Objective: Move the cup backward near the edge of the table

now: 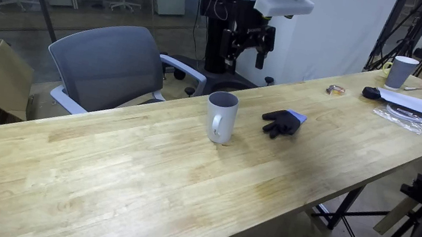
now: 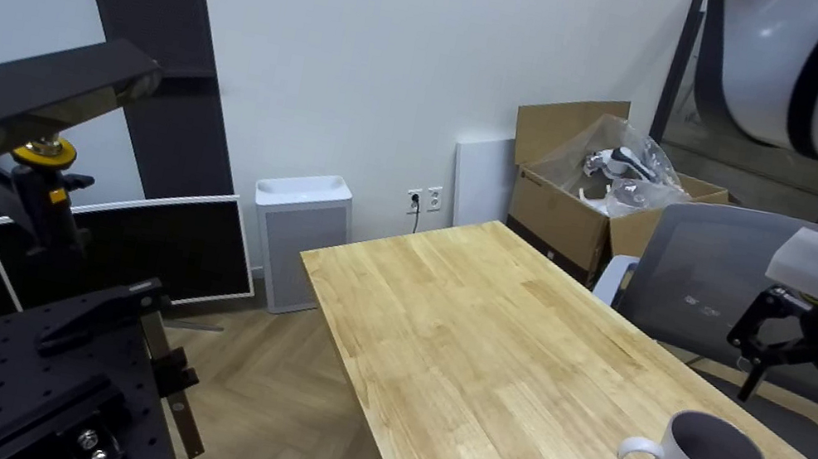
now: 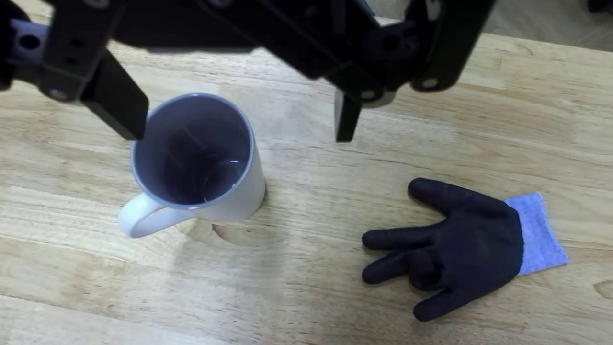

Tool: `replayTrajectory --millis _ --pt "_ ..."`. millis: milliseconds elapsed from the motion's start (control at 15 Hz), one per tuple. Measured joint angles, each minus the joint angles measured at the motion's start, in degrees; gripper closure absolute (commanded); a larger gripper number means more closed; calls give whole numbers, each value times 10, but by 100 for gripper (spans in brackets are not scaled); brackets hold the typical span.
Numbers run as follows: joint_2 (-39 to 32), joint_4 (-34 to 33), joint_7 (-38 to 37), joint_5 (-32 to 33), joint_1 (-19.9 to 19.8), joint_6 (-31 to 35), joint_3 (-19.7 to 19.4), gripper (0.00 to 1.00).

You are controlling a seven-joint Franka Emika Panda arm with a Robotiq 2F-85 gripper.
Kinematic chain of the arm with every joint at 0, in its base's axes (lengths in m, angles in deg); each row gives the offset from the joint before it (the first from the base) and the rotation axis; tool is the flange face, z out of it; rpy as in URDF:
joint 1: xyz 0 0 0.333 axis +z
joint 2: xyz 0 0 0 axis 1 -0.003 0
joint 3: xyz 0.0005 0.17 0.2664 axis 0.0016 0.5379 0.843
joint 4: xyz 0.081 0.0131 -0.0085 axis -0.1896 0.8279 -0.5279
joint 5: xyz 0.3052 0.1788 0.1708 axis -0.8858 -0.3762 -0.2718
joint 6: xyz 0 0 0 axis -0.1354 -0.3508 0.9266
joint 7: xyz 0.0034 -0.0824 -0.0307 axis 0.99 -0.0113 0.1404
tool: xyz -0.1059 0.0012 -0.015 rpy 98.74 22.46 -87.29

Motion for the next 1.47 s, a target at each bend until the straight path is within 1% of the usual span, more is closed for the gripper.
replayTrajectory --millis 1000,1333,1467 --pt "-7 1 0 7 1 4 0 0" --pt "-32 1 0 16 1 24 5 0" --pt "-41 1 3 16 -1 42 11 0"
